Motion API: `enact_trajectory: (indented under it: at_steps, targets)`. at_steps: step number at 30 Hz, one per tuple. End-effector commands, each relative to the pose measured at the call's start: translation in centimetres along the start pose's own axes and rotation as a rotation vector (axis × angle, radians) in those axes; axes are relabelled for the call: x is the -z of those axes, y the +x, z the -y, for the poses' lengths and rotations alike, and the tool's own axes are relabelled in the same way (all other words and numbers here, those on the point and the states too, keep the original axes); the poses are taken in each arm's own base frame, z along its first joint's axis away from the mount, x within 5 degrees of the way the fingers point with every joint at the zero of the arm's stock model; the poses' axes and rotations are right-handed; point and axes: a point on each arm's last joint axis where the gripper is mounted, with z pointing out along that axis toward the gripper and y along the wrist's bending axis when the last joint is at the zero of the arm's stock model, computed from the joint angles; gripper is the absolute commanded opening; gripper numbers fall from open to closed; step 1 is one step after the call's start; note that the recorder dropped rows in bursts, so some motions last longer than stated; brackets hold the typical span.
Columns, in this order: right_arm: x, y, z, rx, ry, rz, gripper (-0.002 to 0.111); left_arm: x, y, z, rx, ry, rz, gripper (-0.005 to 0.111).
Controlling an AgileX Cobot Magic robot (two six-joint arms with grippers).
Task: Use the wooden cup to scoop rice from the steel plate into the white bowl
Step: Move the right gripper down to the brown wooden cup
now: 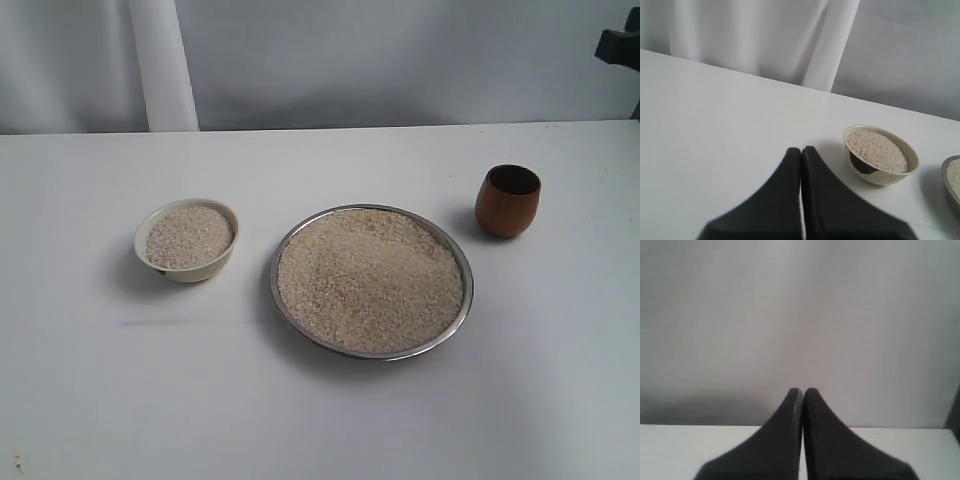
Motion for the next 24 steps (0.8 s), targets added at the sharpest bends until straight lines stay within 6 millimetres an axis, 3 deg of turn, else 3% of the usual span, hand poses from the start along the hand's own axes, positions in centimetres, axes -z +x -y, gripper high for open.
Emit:
enact_trajectory:
  at_steps: [1,13,18,22,24]
  targets:
    - [0.0,1.1,0.3,0.108,0.131,-0.031,0.000,0.0,0.0,0.0,0.007,0.007,0.002,0.000]
    - [-4.0,6.7,-2.7,0.235,0.028,-0.372,0.000,0.0,0.0,0.0,0.007,0.007,0.002,0.000]
    - [-4.6,6.5,-3.1,0.214,-0.001,-0.278,0.000,0.0,0.0,0.0,0.007,0.007,0.002,0.000]
    - [-5.3,6.3,-3.5,0.090,-0.033,-0.171,0.000,0.0,0.0,0.0,0.007,0.007,0.002,0.000]
    - [-5.7,6.9,-3.6,0.144,-0.048,-0.160,0.005,0.0,0.0,0.0,0.007,0.007,0.002,0.000]
